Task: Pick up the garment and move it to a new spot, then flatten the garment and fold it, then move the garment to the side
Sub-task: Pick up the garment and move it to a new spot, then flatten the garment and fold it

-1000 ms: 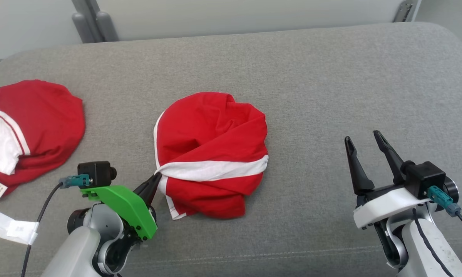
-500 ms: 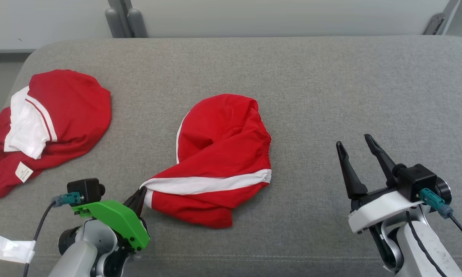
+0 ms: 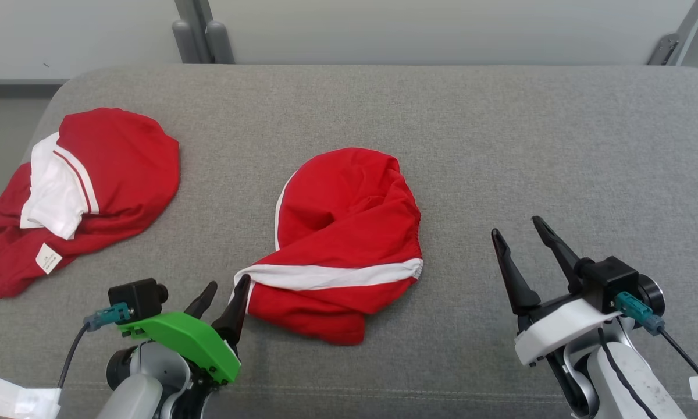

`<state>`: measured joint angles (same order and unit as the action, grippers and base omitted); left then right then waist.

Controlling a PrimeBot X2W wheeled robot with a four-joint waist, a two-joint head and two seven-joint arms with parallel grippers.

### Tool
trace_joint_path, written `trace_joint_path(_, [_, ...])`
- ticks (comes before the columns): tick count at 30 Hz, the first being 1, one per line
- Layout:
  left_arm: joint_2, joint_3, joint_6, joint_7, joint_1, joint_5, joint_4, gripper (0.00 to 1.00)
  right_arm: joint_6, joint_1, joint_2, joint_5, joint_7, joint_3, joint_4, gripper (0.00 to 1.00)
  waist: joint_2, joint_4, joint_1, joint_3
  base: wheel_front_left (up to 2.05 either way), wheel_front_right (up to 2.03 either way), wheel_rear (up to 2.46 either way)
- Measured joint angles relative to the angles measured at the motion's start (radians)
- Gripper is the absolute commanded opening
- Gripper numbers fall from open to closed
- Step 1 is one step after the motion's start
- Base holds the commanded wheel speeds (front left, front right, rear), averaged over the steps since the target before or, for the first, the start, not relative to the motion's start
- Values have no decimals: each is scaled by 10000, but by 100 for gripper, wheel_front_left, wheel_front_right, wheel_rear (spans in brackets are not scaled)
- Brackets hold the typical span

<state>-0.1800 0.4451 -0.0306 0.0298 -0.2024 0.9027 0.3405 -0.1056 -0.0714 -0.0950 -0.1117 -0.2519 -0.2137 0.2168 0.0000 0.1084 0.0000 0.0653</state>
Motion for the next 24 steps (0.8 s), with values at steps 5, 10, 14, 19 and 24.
trace_joint_path(5, [8,10,-192,-802,407,-186,-518,100,-29,347,13,0,0,-150,65,100,0,43,0,-247,0,0,0])
trace_joint_path(10, [-169,151,-192,-1430,996,-803,-729,100,-84,562,44,0,0,-330,105,100,0,23,0,-486,0,0,0])
trace_joint_path(14, [-151,282,-188,-1785,1578,-1097,-886,100,-84,746,96,-4,0,-437,125,100,0,-50,0,-691,0,0,0])
trace_joint_path(19, [-35,405,-117,-1977,2003,-1099,-943,100,-84,1078,150,-36,0,-453,125,100,0,-132,0,-811,0,0,0])
trace_joint_path(24, [21,533,-69,-2069,2127,-1160,-1072,100,-84,1195,157,-38,0,-514,192,100,0,-126,0,-791,0,0,0])
